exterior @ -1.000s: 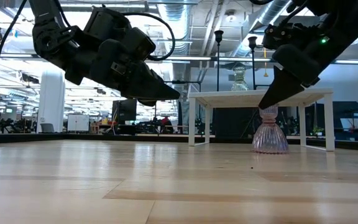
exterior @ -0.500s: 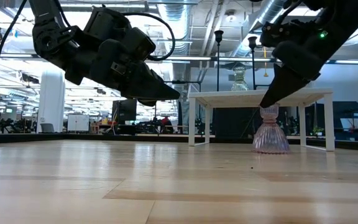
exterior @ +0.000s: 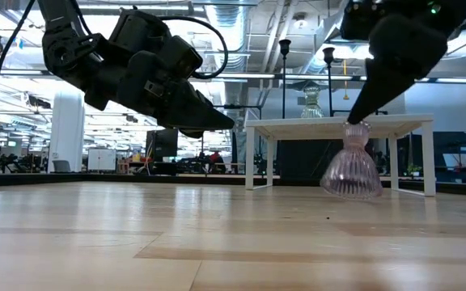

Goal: Pick & Place candle stick holders
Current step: Put the pink candle holder on the shelf

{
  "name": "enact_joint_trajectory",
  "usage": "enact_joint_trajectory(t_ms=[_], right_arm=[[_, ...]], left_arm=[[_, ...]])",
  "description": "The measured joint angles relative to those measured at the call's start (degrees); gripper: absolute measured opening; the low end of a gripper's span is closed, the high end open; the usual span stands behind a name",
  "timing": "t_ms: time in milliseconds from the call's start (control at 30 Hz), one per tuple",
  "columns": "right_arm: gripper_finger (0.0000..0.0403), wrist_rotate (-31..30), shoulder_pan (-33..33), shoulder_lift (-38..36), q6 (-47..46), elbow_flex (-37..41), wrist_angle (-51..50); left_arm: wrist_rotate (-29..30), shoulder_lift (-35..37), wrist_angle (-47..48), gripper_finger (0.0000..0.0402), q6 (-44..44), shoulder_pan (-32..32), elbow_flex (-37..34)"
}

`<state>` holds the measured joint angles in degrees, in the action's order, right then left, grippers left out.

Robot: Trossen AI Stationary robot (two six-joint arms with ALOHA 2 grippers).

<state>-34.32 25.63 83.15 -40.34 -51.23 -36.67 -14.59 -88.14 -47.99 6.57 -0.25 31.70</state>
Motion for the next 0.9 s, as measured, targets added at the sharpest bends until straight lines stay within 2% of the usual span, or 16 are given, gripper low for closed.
enact_joint_trajectory(t_ms=[600,900], right_arm=[[0.0002,-4.0,0.6,-0.3,0.2,-2.3,-2.5],[0.0001,0.7,0.6,-0.3,-0.2,-2.4,-5.7]], left_arm=[[0.0,0.0,0.0,0.0004,0.0,0.0,0.0],[0.0,0.0,0.0,0.0004,0.0,0.0,0.0]])
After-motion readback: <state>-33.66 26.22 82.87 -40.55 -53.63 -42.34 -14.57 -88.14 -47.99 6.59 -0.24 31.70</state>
